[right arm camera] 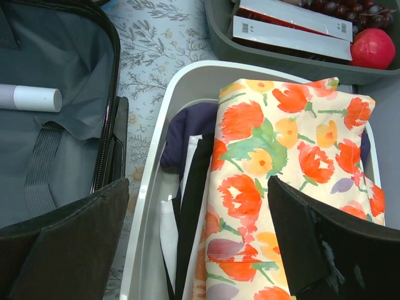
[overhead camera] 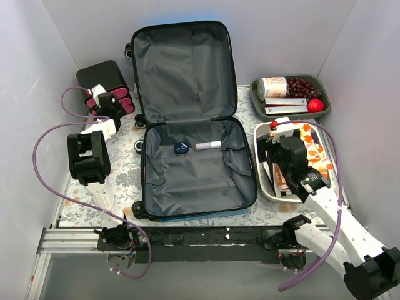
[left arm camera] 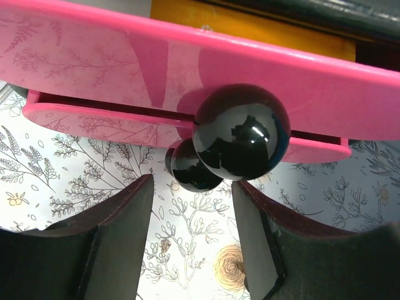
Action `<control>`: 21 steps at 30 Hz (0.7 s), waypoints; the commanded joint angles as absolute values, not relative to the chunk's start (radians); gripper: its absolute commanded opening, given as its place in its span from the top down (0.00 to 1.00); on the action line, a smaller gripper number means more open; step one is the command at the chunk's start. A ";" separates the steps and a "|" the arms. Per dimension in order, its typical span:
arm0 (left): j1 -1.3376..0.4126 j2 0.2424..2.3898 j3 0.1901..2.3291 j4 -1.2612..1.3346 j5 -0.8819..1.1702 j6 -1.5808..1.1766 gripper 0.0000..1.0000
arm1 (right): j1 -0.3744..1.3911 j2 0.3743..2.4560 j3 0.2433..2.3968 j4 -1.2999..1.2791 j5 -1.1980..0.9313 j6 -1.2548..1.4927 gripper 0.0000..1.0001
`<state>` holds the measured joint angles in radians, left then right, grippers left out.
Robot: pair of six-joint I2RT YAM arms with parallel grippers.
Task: Open, take out, and arrange the luggage
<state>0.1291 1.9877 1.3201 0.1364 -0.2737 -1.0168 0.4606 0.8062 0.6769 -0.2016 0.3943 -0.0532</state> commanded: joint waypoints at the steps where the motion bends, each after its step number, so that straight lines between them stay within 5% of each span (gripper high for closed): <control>1: 0.137 1.977 1.358 0.150 -0.299 -1.012 0.48 | 0.466 0.790 0.676 -0.141 0.408 -0.060 0.02; 18: 0.141 1.994 1.384 0.172 -0.319 -1.032 0.58 | 0.465 0.798 0.672 -0.138 0.414 -0.061 0.02; 21: 0.141 2.000 1.391 0.170 -0.322 -1.029 0.66 | 0.466 0.799 0.669 -0.135 0.411 -0.061 0.02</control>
<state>0.1326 2.0079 1.3464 0.1520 -0.2859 -1.0355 0.4606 0.8047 0.6724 -0.1982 0.3946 -0.0559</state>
